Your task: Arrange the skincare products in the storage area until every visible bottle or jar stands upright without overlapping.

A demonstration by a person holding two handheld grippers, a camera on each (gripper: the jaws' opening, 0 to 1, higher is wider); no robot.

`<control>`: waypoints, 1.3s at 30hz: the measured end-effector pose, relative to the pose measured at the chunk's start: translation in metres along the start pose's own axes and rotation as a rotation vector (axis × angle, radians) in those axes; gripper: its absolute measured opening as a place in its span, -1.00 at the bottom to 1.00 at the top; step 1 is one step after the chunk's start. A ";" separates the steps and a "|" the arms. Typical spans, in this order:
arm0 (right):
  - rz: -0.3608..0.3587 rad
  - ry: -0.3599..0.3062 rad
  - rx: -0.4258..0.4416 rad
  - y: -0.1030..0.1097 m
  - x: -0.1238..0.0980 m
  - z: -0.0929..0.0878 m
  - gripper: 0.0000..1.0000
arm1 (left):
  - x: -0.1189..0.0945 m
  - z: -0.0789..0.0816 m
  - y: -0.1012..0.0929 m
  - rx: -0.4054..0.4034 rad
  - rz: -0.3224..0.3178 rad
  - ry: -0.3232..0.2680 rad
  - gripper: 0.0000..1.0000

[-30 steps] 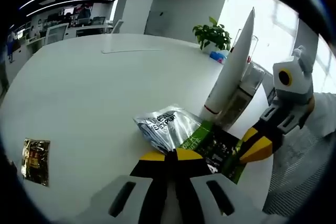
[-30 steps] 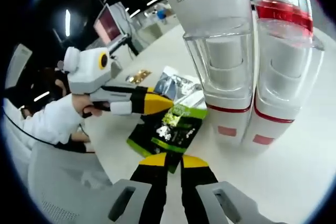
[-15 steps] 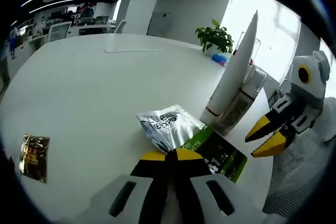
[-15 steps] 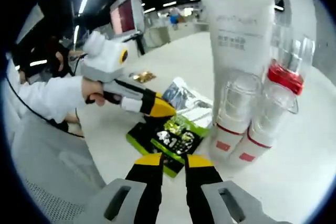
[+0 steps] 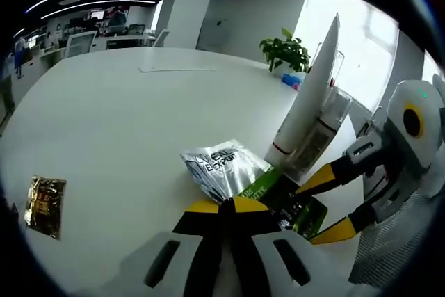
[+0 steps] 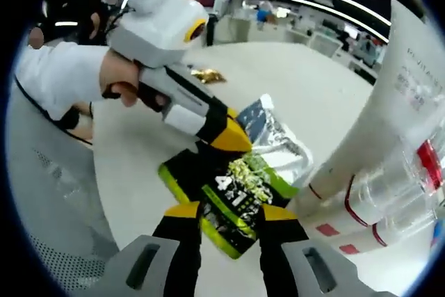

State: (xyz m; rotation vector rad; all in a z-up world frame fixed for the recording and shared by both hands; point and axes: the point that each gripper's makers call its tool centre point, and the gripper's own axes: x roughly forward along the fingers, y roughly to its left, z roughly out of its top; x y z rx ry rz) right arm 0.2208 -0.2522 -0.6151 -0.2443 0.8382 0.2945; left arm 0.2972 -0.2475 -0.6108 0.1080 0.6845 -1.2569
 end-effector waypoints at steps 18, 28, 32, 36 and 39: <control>0.016 0.006 0.056 -0.002 0.003 -0.005 -0.45 | -0.003 0.008 0.013 0.084 0.056 -0.005 -0.72; 0.018 0.006 0.051 -0.002 0.003 -0.005 -0.45 | -0.009 0.017 0.036 0.193 0.132 -0.005 -0.70; 0.019 0.006 0.049 -0.002 0.003 -0.005 -0.45 | -0.011 0.015 0.041 0.237 0.150 0.017 -0.70; 0.021 0.006 0.045 -0.002 0.003 -0.005 -0.45 | -0.010 0.012 0.040 0.223 0.144 0.017 -0.71; 0.022 0.005 0.044 -0.002 0.003 -0.005 -0.45 | -0.009 0.010 0.041 0.261 0.154 0.033 -0.71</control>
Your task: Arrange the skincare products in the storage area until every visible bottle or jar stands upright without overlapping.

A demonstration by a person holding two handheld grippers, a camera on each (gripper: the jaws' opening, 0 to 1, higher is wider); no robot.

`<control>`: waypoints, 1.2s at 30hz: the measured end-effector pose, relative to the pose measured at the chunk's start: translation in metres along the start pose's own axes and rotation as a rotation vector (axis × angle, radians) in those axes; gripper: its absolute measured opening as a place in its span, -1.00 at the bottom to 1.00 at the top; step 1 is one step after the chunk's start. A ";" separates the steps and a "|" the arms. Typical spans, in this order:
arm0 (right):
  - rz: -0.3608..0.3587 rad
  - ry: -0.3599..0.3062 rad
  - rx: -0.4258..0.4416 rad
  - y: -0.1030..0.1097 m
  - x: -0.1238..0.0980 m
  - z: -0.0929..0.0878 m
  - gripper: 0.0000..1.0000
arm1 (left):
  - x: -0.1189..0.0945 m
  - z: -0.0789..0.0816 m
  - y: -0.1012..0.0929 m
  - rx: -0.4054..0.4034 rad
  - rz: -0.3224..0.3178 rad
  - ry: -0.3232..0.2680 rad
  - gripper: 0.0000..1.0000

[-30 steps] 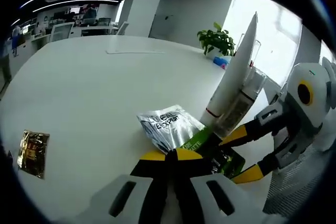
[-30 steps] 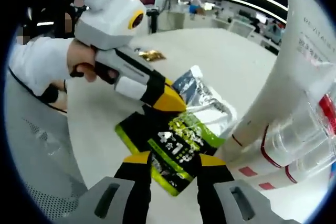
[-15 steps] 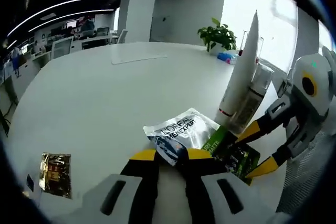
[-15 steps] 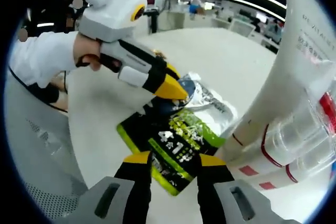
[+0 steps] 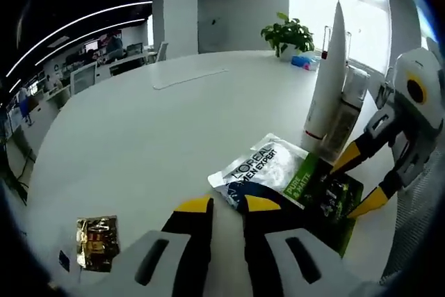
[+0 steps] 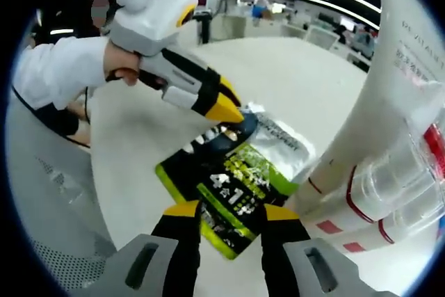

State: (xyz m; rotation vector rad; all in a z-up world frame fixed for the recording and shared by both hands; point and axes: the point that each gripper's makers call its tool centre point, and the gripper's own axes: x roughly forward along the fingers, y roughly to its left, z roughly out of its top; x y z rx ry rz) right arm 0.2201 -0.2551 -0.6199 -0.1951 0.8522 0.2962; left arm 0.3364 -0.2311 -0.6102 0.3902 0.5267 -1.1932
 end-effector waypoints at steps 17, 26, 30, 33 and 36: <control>0.020 -0.010 -0.014 0.003 0.000 -0.001 -0.37 | -0.015 0.014 -0.002 -0.085 -0.018 -0.055 -0.70; 0.031 -0.037 -0.039 0.007 -0.005 0.006 -0.28 | -0.034 0.017 -0.009 -0.114 -0.024 -0.069 -0.67; 0.032 -0.067 -0.038 0.009 -0.010 0.013 -0.29 | -0.045 0.020 -0.018 -0.127 -0.031 -0.081 -0.67; 0.037 -0.081 -0.033 0.009 -0.015 0.017 -0.29 | -0.052 0.021 -0.024 -0.125 -0.048 -0.078 -0.67; 0.034 -0.098 -0.034 0.009 -0.022 0.022 -0.27 | -0.063 0.024 -0.026 -0.111 -0.047 -0.086 -0.65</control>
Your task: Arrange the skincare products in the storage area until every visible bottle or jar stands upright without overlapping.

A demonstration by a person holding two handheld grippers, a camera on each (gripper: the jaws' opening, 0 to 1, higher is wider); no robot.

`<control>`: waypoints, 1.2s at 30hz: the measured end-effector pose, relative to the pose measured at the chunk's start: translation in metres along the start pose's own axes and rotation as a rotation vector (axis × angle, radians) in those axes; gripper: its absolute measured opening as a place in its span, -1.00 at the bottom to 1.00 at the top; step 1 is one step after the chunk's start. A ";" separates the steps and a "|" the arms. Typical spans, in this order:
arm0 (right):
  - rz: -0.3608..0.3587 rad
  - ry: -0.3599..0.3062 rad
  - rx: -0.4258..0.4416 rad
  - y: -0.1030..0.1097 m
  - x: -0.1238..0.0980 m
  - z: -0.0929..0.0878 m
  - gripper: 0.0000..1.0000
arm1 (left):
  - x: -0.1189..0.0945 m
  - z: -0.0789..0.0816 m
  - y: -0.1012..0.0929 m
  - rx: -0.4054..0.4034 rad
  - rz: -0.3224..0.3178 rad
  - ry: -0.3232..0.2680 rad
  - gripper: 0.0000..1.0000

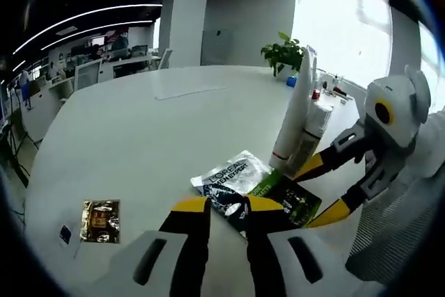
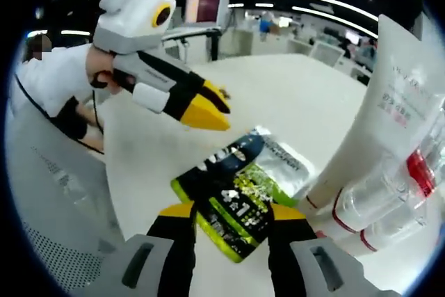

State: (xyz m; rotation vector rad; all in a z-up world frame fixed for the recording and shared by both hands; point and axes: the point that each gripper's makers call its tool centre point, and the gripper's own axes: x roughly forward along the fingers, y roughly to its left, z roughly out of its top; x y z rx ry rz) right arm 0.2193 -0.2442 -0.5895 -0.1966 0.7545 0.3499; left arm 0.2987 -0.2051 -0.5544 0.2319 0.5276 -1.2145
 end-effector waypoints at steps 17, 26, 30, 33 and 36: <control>-0.054 -0.079 0.046 -0.001 -0.051 0.005 -0.13 | -0.029 0.012 -0.018 0.083 0.008 0.001 -0.42; -0.108 -0.097 0.060 -0.013 -0.073 0.007 0.08 | -0.045 0.015 -0.025 0.113 0.017 0.006 -0.18; -0.111 -0.134 0.089 -0.016 -0.085 0.013 0.14 | -0.059 0.020 -0.019 0.080 0.043 -0.020 -0.15; -0.123 -0.117 0.061 -0.018 -0.090 0.010 0.25 | -0.068 0.022 -0.017 0.052 0.067 -0.031 -0.01; -0.131 -0.088 0.043 -0.019 -0.096 0.005 0.44 | -0.072 0.020 -0.015 0.060 0.080 -0.038 0.13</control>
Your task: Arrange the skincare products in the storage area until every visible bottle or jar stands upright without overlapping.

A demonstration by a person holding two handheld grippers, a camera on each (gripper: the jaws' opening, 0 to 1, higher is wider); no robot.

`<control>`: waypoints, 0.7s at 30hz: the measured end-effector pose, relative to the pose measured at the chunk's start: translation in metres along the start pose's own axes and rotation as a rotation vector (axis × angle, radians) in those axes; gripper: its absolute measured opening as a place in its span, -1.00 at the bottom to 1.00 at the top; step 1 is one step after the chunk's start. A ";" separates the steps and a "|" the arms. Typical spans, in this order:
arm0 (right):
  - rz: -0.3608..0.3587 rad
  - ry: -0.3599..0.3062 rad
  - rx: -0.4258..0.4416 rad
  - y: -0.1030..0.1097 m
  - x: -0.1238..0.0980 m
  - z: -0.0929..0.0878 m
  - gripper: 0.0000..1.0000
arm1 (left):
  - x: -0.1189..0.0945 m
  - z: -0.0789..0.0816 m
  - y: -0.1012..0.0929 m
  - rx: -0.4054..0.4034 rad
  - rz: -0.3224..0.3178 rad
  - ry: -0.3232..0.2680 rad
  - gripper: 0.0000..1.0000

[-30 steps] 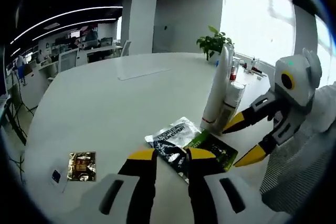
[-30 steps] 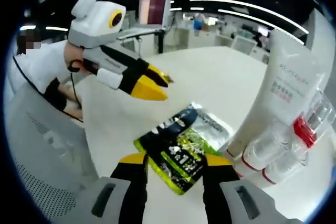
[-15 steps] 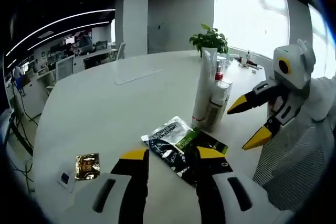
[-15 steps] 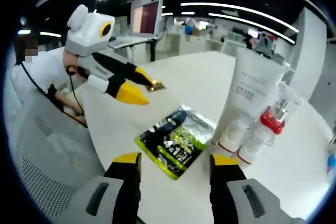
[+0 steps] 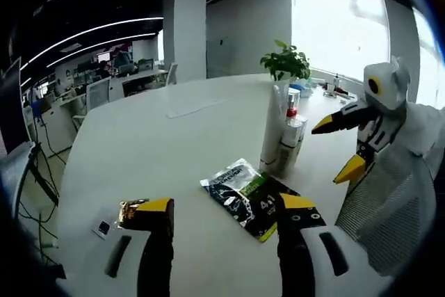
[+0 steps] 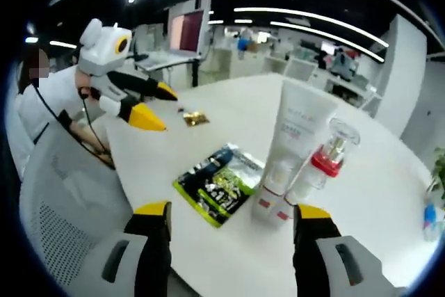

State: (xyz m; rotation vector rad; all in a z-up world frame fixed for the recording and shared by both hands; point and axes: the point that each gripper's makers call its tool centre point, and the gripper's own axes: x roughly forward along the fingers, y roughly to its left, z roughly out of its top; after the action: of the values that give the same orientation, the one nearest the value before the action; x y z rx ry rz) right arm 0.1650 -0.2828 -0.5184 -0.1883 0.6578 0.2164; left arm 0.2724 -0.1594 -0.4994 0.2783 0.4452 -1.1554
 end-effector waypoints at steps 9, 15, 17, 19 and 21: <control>-0.051 0.019 -0.003 -0.010 -0.018 -0.006 0.97 | -0.018 -0.003 0.006 -0.020 0.030 -0.010 0.54; -0.076 0.026 0.016 -0.018 -0.028 -0.010 0.99 | -0.034 -0.004 0.004 -0.025 0.050 -0.004 0.78; -0.092 0.026 0.026 -0.020 -0.031 -0.011 0.99 | -0.036 -0.005 0.006 -0.038 0.054 -0.006 0.85; -0.101 0.030 0.023 -0.020 -0.032 -0.012 0.99 | -0.040 -0.007 0.005 -0.035 0.056 -0.008 0.91; -0.106 0.032 0.023 -0.018 -0.034 -0.014 0.99 | -0.044 -0.009 0.007 -0.045 0.058 -0.007 0.95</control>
State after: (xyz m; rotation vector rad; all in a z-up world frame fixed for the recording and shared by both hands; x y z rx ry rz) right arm 0.1352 -0.3084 -0.5056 -0.2039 0.6803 0.1043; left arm 0.2622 -0.1172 -0.4866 0.2463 0.4534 -1.0879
